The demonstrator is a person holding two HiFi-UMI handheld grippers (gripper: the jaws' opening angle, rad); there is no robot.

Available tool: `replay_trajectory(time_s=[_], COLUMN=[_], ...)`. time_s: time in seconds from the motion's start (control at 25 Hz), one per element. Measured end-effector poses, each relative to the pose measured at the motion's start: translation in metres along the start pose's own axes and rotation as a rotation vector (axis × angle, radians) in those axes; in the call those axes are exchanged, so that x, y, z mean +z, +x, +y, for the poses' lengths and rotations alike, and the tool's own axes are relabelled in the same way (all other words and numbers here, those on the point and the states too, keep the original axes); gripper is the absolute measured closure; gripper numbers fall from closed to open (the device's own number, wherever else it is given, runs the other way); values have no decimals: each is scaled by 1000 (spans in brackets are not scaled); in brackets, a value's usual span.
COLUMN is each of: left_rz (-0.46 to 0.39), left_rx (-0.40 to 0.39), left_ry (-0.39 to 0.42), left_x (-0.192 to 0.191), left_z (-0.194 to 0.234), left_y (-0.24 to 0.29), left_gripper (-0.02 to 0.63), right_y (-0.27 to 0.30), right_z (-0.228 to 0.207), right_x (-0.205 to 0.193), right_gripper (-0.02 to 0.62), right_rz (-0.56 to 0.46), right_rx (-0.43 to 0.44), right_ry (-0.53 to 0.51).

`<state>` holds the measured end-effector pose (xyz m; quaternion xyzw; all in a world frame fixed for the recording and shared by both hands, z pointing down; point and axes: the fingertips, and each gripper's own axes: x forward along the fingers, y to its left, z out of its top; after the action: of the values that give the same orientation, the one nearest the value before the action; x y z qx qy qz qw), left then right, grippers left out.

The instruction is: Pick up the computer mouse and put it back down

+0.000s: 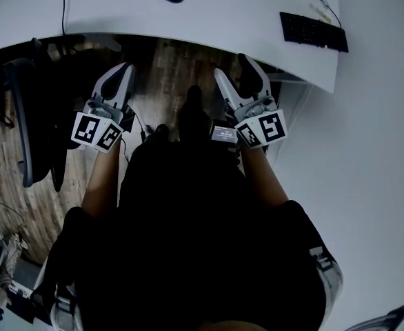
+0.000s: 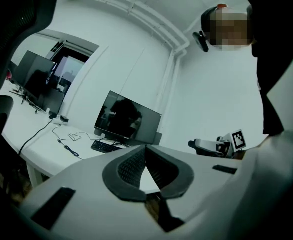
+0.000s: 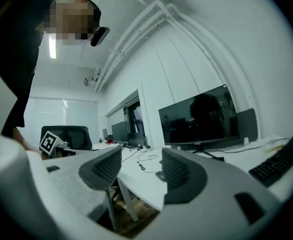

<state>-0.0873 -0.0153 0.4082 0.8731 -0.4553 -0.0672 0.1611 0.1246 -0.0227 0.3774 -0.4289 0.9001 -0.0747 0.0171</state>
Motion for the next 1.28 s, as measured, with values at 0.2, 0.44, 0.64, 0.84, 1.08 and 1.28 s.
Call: replay_trajectory(time_s=[0.2, 0.44, 0.64, 0.84, 1.08, 1.28], left_rz=[-28, -77, -103, -101, -102, -78], left_rx=[103, 220, 291, 320, 316, 280], left_ry=[13, 3, 28, 21, -14, -36], left_x=[22, 40, 52, 45, 30, 18], left_z=[16, 32, 40, 56, 103, 148], left_y=[46, 85, 95, 93, 100, 117], left_gripper=[611, 611, 611, 611, 611, 611], right_y=[43, 84, 107, 135, 182, 236], right_z=[-55, -103, -119, -119, -108, -97], right_x=[17, 27, 23, 12, -12, -47], right_gripper=[342, 342, 342, 342, 342, 341], right_rz=[2, 5, 8, 17, 70, 169], right_rx=[97, 200, 278, 316, 350, 355], right_ry=[-4, -5, -1, -4, -30, -29])
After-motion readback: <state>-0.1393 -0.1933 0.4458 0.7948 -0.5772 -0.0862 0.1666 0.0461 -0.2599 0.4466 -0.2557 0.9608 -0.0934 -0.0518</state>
